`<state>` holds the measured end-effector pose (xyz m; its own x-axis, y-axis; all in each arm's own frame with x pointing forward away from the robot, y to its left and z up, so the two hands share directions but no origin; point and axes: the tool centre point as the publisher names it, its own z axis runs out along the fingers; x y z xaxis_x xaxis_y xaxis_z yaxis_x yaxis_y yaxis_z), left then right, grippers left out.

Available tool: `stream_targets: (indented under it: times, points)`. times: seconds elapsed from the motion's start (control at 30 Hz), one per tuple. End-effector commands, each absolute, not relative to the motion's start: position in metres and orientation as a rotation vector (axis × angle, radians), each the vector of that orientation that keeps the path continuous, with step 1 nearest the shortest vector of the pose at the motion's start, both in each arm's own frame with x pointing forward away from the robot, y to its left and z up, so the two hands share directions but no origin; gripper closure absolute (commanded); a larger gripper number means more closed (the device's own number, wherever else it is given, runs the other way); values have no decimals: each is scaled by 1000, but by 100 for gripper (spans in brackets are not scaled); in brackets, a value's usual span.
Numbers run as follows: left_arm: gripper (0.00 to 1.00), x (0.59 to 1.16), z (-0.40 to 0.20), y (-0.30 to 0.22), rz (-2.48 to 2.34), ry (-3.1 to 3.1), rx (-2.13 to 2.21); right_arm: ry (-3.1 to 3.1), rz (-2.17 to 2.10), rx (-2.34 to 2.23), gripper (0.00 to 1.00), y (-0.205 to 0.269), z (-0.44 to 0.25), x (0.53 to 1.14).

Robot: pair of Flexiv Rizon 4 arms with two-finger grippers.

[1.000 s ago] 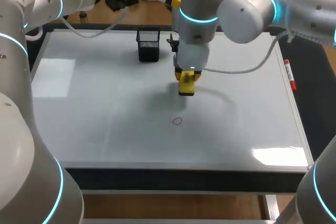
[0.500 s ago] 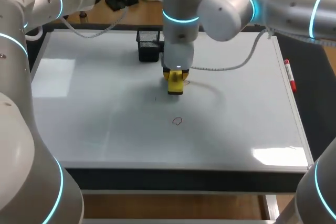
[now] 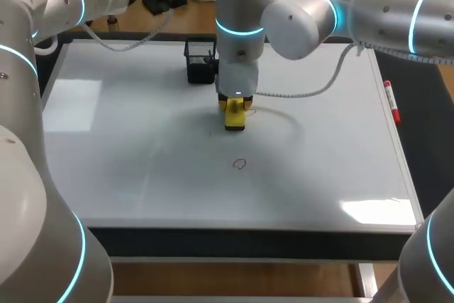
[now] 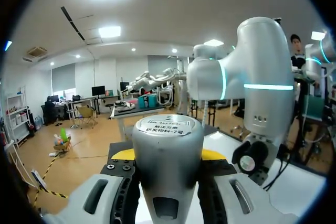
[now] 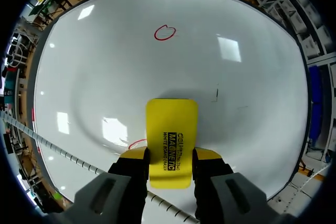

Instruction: Pick up the inspection probe, press it on each red-marked spot on the whiteboard one by one, put down the probe, pick up the eraser, and wipe off all the red marks.

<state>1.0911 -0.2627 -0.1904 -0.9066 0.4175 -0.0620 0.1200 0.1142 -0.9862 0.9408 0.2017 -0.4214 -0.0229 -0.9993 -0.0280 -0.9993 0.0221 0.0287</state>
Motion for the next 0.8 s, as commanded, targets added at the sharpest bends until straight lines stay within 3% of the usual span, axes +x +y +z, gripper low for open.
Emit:
stream_targets:
  times: [0.03, 0.8]
  points:
    - [100, 1098, -191, -263, 1705, -1988, -726, -2249, -61, 2193, 100, 197, -423, 943]
    - [100, 1098, -191, -263, 1705, -1988, -726, -2342, -23, 2018, 100, 131, -431, 940]
